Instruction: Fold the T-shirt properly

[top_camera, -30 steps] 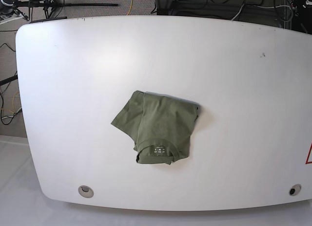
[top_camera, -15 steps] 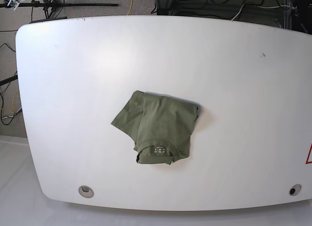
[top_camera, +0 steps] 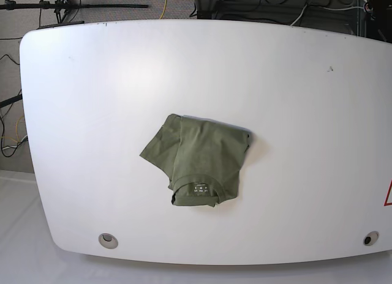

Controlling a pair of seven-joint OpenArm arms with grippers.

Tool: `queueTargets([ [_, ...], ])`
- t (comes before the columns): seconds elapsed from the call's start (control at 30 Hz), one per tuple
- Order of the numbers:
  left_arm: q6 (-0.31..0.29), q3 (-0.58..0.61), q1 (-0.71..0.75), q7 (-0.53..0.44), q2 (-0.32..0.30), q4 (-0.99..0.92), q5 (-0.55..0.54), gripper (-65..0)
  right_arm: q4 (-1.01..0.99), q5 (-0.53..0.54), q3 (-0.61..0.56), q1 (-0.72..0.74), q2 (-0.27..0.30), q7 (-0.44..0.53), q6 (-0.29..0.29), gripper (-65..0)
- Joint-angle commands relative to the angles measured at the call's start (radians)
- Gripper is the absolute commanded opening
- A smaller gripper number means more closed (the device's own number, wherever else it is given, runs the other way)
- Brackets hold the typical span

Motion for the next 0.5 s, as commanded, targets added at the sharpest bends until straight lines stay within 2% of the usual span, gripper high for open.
queueTargets([
  [0.0,0.009,0.047,0.014,-0.061,-0.014,-0.07,0.049,-65.0,-0.151,-0.041,0.005,0.01,0.057,0.076,-0.003,-65.0],
  [0.17,0.01,0.141,-0.02,-0.147,-0.014,-0.178,0.116,-65.0,-0.458,-0.135,0.005,0.037,0.141,0.209,-0.014,-65.0],
  [0.33,0.012,0.239,-0.049,-0.162,-0.014,-0.264,0.199,-65.0,-0.744,-0.248,0.005,0.066,0.219,0.338,-0.018,-65.0],
  [0.47,0.012,0.299,-0.068,-0.164,-0.015,-0.299,0.26,-65.0,-0.885,-0.352,0.005,0.091,0.247,0.393,-0.069,-65.0],
])
